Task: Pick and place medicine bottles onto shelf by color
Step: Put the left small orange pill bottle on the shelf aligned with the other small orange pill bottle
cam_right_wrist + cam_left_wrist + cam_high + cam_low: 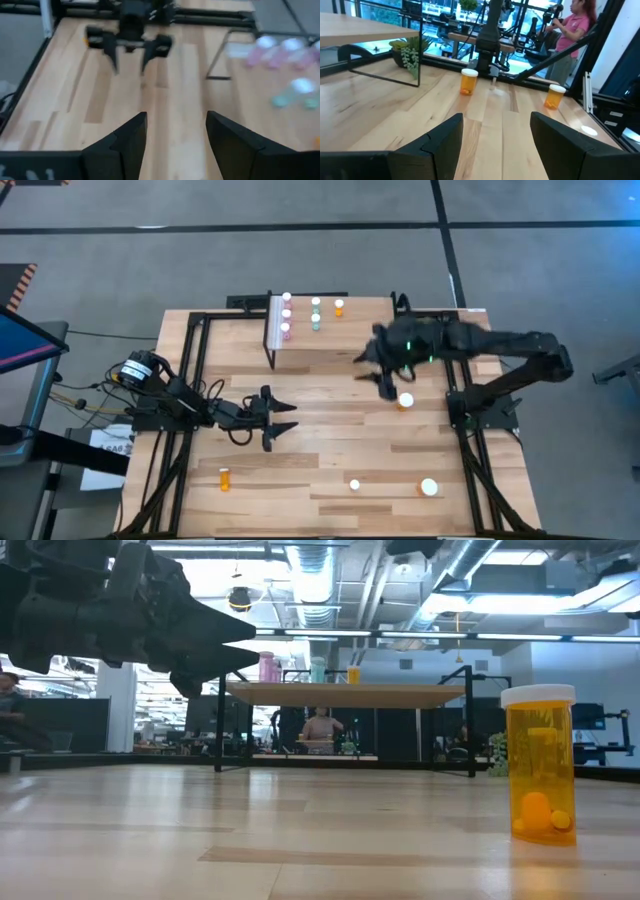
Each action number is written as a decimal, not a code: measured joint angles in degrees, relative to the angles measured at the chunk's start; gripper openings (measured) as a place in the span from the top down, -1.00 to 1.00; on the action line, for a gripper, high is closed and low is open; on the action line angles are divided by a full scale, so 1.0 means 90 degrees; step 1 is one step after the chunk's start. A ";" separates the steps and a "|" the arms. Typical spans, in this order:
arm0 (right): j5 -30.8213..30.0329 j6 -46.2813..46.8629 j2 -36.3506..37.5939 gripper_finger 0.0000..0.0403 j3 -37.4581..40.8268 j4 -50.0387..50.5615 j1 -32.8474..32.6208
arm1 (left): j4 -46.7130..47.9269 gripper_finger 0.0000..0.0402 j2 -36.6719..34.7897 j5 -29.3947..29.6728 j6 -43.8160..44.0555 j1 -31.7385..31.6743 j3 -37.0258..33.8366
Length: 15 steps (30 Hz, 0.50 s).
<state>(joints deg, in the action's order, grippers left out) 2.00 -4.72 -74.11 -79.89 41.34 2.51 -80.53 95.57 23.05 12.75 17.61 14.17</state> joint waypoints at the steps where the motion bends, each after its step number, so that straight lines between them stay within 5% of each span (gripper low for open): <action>1: -0.0108 0.0095 0.0060 -0.11 0.0265 -0.0218 -0.0194 | 0.0000 -0.11 0.0000 -0.0003 0.0000 0.0000 0.0000; 8: -0.0617 0.0495 0.0168 -0.07 0.1467 -0.1977 -0.1408 | 0.1249 -0.11 -0.0522 -0.0049 0.0931 -0.0067 0.0068; 15: -0.1160 0.0315 0.0165 -0.06 0.1641 -0.2521 -0.1847 | 0.6586 -0.11 -0.2620 -0.0563 0.1406 0.0348 0.1329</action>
<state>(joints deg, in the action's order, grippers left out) -8.44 -1.88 -72.63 -65.12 18.65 -14.12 -21.26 71.99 17.98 25.40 20.74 26.13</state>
